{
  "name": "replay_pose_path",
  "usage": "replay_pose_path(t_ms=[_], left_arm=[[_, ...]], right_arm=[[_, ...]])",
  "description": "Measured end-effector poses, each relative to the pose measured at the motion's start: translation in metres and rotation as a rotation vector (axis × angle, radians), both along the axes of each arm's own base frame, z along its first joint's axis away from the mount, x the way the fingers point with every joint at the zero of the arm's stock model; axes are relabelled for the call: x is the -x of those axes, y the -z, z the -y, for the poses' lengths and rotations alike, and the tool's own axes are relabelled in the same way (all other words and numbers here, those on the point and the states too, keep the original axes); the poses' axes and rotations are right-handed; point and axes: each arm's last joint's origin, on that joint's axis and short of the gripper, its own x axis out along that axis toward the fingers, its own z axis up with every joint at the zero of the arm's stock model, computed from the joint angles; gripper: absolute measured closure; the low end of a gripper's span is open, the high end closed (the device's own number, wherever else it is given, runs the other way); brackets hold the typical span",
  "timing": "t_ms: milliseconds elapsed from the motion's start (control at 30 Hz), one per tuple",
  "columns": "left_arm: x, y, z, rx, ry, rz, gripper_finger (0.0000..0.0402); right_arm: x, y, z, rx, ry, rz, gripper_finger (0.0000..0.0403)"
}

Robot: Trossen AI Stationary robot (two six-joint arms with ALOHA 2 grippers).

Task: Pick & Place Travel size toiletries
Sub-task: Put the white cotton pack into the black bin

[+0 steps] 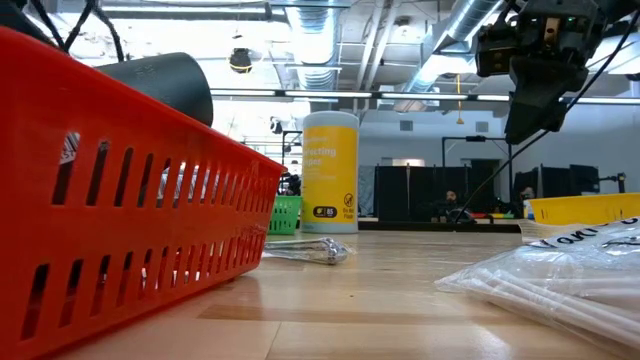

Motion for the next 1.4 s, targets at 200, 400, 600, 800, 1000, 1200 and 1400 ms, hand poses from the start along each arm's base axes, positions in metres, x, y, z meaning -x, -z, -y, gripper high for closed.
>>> replay_pose_path(t_ms=[200,400,600,800,1000,1200,1400], left_arm=[[0.003,-0.009,-0.002,0.026,-0.07,0.056,0.0344],[0.006,-0.015,-0.004,0.043,-0.096,0.074,0.0333],[0.01,-0.022,-0.007,0.061,-0.096,0.112,0.0333],[0.011,-0.033,-0.014,-0.017,-0.1,0.315,0.034],[0.0,-0.045,-0.015,-0.082,-0.11,0.641,0.0339],[-0.018,-0.056,-0.008,-0.093,-0.054,0.925,0.0343],[-0.033,-0.064,-0.001,-0.125,0.04,1.13,0.0344]], right_arm=[[0.0,0.0,0.0,0.0,0.0,0.0,0.0326],[0.0,0.0,0.0,0.0,0.0,-0.001,0.0326],[0.0,0.0,-0.001,0.007,-0.016,0.0,0.0326],[0.003,0.001,-0.012,-0.008,-0.078,-0.012,0.0326],[0.01,0.001,-0.037,-0.048,-0.181,-0.022,0.0326],[0.005,0.009,-0.064,-0.067,-0.262,-0.018,0.0326],[-0.018,0.036,-0.082,-0.034,-0.341,-0.032,0.0326]])
